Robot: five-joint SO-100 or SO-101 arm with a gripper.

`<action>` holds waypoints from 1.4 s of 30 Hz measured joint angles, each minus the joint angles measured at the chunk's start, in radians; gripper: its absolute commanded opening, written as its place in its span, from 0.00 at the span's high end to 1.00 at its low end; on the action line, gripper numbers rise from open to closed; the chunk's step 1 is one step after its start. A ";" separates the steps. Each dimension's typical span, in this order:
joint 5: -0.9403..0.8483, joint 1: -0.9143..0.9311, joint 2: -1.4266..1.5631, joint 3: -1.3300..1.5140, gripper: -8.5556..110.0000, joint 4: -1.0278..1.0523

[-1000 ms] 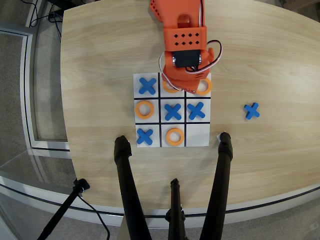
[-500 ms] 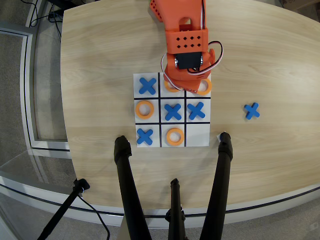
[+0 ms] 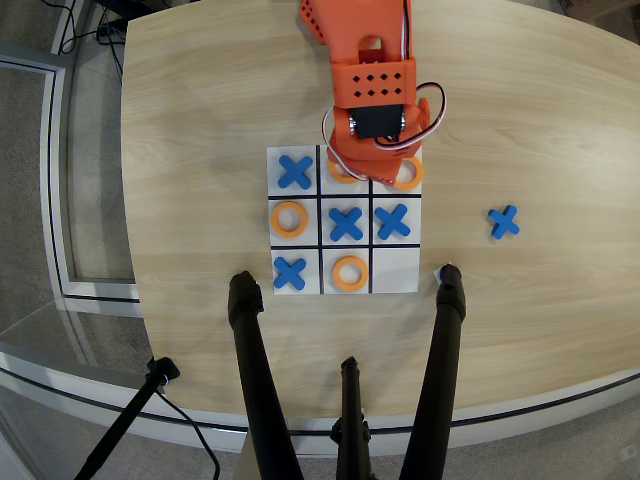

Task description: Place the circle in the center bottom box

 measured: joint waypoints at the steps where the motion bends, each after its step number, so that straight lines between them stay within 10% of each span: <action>1: -0.003 0.000 0.000 0.002 0.93 0.000; 29: -0.075 0.037 -0.003 0.021 0.83 -0.017; 42: -0.075 0.044 0.152 -0.416 0.81 0.436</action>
